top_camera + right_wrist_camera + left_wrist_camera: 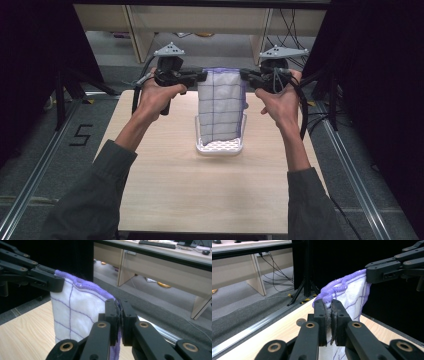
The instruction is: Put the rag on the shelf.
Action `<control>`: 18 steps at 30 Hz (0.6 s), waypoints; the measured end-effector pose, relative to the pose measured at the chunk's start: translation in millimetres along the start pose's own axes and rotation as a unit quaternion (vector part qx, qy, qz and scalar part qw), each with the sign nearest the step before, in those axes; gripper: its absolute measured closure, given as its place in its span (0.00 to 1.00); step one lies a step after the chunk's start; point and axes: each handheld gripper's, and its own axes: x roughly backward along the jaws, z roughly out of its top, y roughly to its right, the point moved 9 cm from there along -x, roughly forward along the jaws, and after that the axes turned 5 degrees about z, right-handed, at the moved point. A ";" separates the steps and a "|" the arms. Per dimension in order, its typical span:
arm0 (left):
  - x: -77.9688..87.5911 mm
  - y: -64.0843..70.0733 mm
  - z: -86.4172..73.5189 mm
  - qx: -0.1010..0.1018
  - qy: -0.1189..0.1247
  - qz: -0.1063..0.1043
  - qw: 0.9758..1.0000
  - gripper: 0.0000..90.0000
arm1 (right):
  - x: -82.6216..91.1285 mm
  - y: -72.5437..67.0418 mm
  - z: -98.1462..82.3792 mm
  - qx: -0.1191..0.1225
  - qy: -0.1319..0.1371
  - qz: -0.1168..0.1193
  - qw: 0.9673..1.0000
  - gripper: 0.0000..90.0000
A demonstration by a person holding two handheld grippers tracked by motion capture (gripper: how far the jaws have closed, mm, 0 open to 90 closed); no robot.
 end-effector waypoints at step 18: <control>-34.7 -31.7 -5.5 0.050 -0.008 0.016 0.999 0.92 | -30.5 28.5 0.9 -0.026 -0.012 -0.013 1.000 0.97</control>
